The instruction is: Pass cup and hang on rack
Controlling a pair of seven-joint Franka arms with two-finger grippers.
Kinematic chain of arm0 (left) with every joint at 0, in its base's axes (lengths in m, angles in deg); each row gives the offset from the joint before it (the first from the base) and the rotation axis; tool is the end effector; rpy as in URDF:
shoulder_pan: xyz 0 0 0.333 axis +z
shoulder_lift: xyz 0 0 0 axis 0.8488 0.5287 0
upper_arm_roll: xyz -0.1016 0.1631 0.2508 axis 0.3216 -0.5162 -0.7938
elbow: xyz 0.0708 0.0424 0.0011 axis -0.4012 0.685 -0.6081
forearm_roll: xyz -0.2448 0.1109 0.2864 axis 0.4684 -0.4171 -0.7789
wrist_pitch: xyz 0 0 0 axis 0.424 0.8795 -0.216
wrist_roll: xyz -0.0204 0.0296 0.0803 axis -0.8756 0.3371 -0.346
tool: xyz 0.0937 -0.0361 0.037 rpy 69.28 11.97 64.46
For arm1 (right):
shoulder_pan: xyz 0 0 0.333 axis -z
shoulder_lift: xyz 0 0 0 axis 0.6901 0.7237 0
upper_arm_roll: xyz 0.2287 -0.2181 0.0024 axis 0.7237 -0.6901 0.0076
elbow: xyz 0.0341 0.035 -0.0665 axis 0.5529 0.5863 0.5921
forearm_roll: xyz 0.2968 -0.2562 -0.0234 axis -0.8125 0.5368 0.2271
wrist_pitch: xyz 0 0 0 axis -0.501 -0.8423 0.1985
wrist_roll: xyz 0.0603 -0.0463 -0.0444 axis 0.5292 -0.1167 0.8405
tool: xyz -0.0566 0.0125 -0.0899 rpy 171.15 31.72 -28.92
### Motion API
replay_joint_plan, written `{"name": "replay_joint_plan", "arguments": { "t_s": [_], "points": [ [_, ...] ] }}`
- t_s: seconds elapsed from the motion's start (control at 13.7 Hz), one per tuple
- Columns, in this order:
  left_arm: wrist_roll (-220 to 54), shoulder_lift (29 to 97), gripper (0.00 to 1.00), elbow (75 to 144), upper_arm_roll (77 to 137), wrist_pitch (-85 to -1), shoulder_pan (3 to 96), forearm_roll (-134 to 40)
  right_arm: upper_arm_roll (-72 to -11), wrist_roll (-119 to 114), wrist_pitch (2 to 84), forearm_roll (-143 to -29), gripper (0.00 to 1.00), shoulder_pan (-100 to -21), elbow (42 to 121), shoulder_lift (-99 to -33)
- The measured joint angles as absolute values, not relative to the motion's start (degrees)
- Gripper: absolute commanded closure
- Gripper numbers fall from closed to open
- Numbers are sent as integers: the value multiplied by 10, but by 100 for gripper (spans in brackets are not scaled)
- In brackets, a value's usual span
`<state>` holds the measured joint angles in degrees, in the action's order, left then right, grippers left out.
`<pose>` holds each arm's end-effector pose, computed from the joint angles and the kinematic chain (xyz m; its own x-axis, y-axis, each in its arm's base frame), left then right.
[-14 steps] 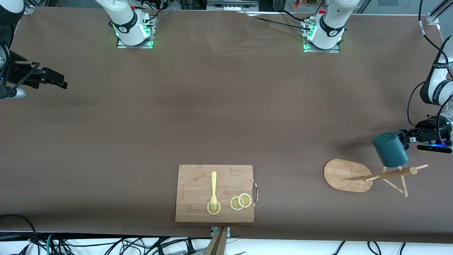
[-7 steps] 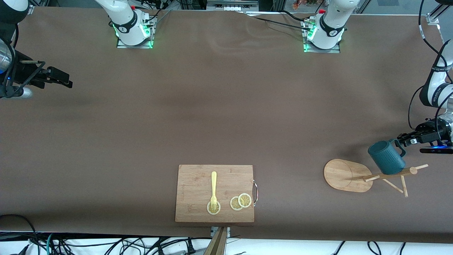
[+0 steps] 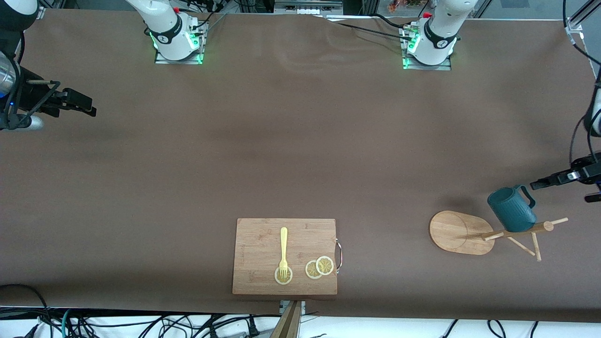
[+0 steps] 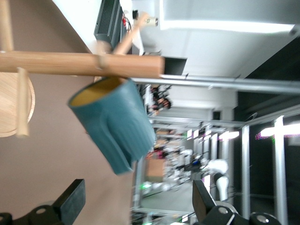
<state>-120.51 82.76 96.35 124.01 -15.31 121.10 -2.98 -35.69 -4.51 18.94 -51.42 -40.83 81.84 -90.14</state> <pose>0.5909 0.3051 0.3050 0.9655 0.2591 -0.0254 0.0536 -0.1024 0.9933 0.5457 -0.0167 0.5604 0.9931 0.0136 -0.1161 0.0085 -0.9990 -0.0443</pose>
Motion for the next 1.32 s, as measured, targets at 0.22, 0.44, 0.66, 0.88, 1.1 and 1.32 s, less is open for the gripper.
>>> {"name": "replay_joint_plan", "arguments": {
  "t_s": [0.22, 0.44, 0.66, 0.88, 1.1, 1.32],
  "points": [
    [-1205, 747, 0, 964, 1248, -129, 1217, -78, -357, -45, 189, -515, 0, -408, 818, -901],
    [-1206, 689, 0, 965, 1254, -85, 1217, -139, -357, -45, 189, -522, 0, -408, 818, -901],
    [-1211, 648, 0, 965, 1263, -58, 1210, -182, -357, -45, 189, -523, 0, -408, 818, -901],
    [-1207, 555, 0, 964, 1241, -54, 1133, -216, -357, -45, 189, -523, 0, -408, 818, -901],
    [-1144, 453, 0, 970, 1135, -53, 964, -232, -357, -45, 189, -523, 0, -408, 818, -901],
    [-1074, 390, 0, 988, 1053, -53, 824, -283, -357, -45, 189, -523, 0, -408, 818, -901]
  ]
}}
